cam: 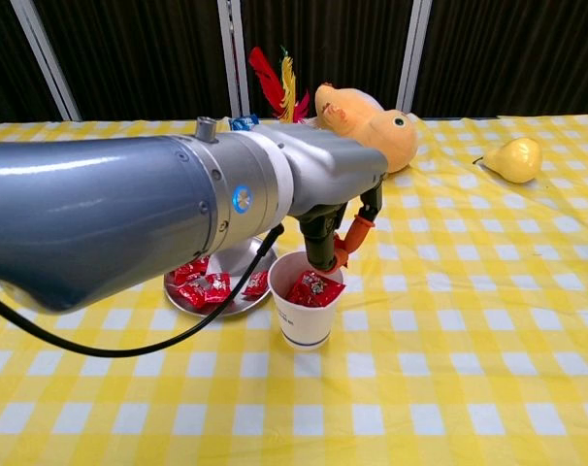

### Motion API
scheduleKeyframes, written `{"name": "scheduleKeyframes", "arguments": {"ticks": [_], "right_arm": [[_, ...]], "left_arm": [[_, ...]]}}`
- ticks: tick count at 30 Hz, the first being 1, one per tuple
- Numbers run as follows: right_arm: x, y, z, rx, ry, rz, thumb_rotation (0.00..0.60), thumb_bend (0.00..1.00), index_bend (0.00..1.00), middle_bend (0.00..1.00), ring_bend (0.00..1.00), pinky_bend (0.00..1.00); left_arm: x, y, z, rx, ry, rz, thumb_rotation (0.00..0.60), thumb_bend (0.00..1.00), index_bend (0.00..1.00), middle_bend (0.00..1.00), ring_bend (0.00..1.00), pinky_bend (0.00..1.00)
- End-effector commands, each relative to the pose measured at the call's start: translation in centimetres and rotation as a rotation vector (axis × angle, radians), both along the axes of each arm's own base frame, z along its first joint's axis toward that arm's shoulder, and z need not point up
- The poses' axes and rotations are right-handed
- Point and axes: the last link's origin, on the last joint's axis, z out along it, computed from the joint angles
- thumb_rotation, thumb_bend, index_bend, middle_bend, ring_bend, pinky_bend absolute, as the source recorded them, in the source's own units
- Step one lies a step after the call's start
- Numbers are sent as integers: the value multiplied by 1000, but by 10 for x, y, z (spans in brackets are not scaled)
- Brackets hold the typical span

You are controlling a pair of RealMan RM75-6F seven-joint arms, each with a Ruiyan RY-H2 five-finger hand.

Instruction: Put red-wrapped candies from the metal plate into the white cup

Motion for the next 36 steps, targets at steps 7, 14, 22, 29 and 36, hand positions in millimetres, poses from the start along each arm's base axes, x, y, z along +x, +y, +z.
{"name": "scheduleKeyframes", "arguments": {"ticks": [7,14,22,29,36], "right_arm": [[0,0,0,0,1,-3,600,341,0,0,0,2],[0,0,0,1,1,-3,600,341,0,0,0,2],[0,0,0,3,1,-3,600,342,0,0,0,2],[-1,0,1,0,3,-4,600,341,0,0,0,2],[0,0,2,-4,10,15,600,341,0,0,0,2]], "left_arm": [[-9,-2,-7,-18,13,23,600,503,557,930,935,1000],[-10,-2,-9,-23,8,32,600,351,473,921,930,1000],[-1,3,9,-3,-107,62,600,334,418,917,928,1000],[-3,6,33,38,-212,78,600,333,359,851,875,996],[-50,3,72,177,-293,109,600,310,165,433,595,695]]}}
